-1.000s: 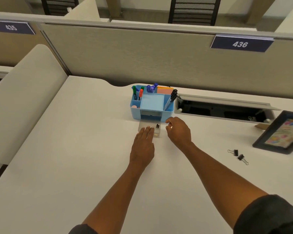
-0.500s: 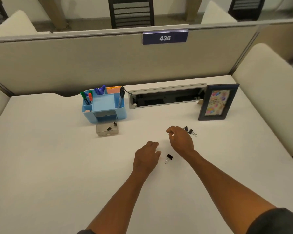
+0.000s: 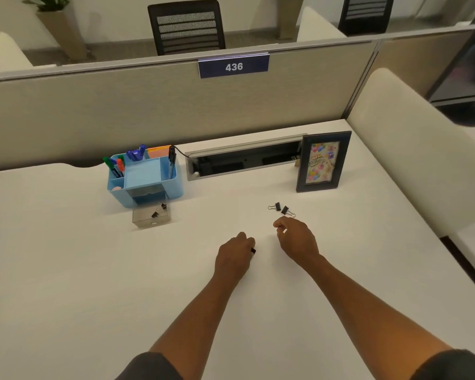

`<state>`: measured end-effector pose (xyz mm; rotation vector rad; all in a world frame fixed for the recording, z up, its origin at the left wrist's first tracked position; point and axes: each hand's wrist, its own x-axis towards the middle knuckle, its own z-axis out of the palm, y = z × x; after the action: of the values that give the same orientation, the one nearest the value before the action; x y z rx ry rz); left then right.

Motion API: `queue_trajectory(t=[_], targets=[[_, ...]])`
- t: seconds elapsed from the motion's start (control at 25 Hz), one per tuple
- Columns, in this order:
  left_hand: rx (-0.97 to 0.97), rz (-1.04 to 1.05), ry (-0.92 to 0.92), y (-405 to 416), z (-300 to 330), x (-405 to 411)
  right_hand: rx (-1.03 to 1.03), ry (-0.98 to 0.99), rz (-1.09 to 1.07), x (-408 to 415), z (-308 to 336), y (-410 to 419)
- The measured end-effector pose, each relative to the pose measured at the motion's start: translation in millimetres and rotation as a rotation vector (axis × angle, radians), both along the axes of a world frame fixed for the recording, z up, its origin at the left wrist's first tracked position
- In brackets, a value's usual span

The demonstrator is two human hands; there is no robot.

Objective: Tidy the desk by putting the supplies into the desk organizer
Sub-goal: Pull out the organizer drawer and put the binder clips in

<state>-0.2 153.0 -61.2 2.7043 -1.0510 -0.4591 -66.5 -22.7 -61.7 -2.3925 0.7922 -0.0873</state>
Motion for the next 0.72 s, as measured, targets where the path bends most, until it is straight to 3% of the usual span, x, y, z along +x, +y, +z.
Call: queue_trajectory(t=[0.72], targets=[[0.061, 0.213, -0.127, 2.2, -7.6, 7.7, 0.022, 0.034, 0.115, 19.6, -10.9, 29.5]])
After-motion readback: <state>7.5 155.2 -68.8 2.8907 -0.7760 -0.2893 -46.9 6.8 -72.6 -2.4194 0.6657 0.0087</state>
